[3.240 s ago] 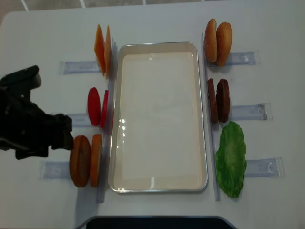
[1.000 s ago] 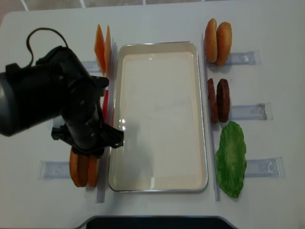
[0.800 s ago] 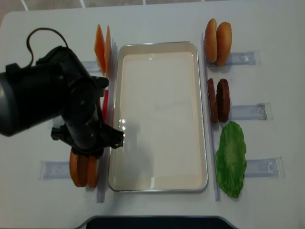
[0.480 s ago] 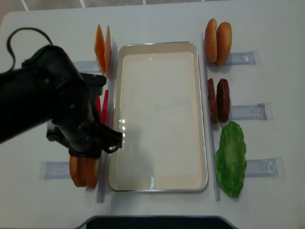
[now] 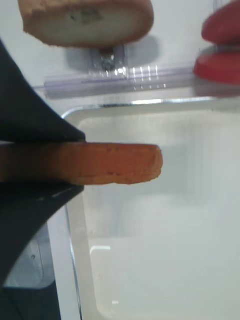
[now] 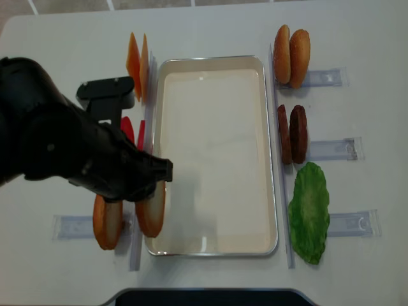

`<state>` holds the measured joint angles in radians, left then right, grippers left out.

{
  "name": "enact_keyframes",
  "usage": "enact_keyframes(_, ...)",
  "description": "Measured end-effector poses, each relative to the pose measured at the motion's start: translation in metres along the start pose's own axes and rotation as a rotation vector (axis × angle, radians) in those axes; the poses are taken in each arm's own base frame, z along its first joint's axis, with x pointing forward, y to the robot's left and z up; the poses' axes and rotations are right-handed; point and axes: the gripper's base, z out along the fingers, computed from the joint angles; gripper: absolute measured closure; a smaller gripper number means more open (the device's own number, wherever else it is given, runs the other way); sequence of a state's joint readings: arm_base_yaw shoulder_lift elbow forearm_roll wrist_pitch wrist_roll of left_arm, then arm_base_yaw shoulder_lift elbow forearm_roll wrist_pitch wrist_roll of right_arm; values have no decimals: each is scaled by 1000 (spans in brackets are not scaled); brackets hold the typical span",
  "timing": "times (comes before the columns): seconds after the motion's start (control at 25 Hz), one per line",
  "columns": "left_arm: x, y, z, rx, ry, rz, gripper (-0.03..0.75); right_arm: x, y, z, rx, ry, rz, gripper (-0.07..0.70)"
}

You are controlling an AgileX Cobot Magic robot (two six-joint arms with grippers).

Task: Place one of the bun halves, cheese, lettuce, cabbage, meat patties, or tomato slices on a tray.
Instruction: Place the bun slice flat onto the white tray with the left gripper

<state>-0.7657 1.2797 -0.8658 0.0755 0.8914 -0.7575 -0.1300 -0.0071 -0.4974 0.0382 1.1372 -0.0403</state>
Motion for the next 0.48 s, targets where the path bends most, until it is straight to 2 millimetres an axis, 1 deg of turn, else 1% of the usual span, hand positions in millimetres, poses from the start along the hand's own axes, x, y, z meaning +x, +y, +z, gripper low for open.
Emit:
enact_keyframes(0.28,3,-16,11,242,-56,22,571,0,0,0,0,0,0,117)
enact_keyframes(0.48,8,-16,22,319,-98,6,571,0,0,0,0,0,0,117)
